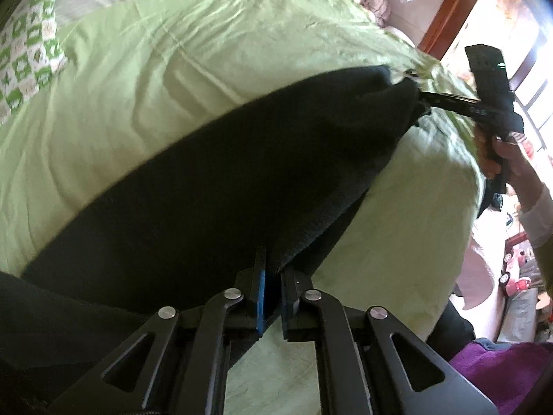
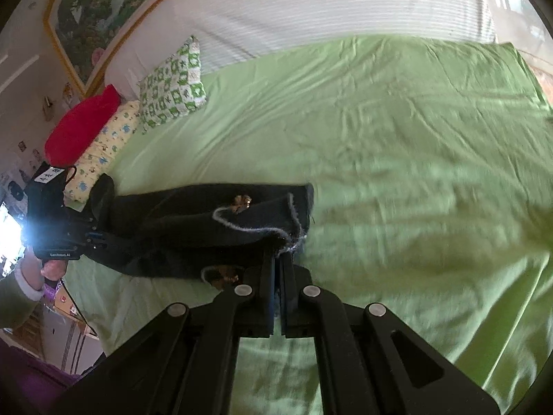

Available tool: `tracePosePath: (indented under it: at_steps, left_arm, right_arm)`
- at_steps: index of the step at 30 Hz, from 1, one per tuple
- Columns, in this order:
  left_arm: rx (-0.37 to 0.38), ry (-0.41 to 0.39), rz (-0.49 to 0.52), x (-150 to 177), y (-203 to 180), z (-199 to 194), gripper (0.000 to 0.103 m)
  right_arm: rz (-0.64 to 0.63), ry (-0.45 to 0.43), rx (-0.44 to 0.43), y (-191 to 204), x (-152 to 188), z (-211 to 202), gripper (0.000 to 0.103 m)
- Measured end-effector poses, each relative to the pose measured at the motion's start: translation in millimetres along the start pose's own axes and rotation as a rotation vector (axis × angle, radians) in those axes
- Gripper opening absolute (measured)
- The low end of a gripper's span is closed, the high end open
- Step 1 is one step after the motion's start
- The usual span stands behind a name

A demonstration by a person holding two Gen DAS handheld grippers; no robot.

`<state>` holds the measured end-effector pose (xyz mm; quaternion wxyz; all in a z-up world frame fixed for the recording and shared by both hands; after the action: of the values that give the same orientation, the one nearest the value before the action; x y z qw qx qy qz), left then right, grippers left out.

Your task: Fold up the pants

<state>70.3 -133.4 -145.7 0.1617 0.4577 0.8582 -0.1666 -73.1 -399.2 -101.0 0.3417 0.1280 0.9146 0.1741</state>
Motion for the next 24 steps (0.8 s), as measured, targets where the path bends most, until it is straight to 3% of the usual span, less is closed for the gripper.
tracePosePath:
  at_steps: [2, 5, 7, 10, 14, 21, 24]
  left_arm:
    - [-0.009, 0.008, -0.019, 3.5, 1.3, 1.6, 0.01]
    - [0.012, -0.02, -0.052, 8.0, 3.6, -7.5, 0.014]
    - [0.018, -0.04, -0.073, 13.4, 7.2, -15.2, 0.016]
    - [0.009, -0.065, -0.113, 21.1, 16.0, -27.6, 0.017]
    - [-0.017, -0.099, -0.17, 32.7, 28.3, -44.8, 0.017]
    - [-0.077, -0.151, -0.278, 56.9, 67.6, -80.7, 0.018]
    - [-0.113, -0.167, -0.325, 70.4, 86.8, -95.0, 0.028]
  right_arm:
    - [0.01, 0.021, 0.029, 1.9, 3.7, -0.4, 0.005]
    - [0.024, -0.01, 0.116, 4.6, 3.0, -18.0, 0.028]
    - [0.03, -0.065, 0.127, 9.5, 0.4, -35.3, 0.046]
    - [0.033, -0.14, 0.093, 23.9, -4.5, -58.0, 0.047]
    - [0.043, -0.172, -0.016, 51.1, -9.5, -61.8, 0.047]
    - [0.01, -0.111, -0.154, 109.3, -7.9, -14.7, 0.047]
    - [0.0, -0.069, -0.2, 132.3, -3.6, 9.6, 0.047]
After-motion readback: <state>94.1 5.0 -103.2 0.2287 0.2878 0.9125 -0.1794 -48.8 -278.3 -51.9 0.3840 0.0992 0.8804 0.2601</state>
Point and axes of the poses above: each gripper's, at about its wrist camera, not at the fingertips, and z roughly the way its jaws point, y to its left, x to its underside, the point moved 4 cm from there along z, roughly the way its jaws point, and after that the axes turned 6 degrees about z, right-handed, at the moved point
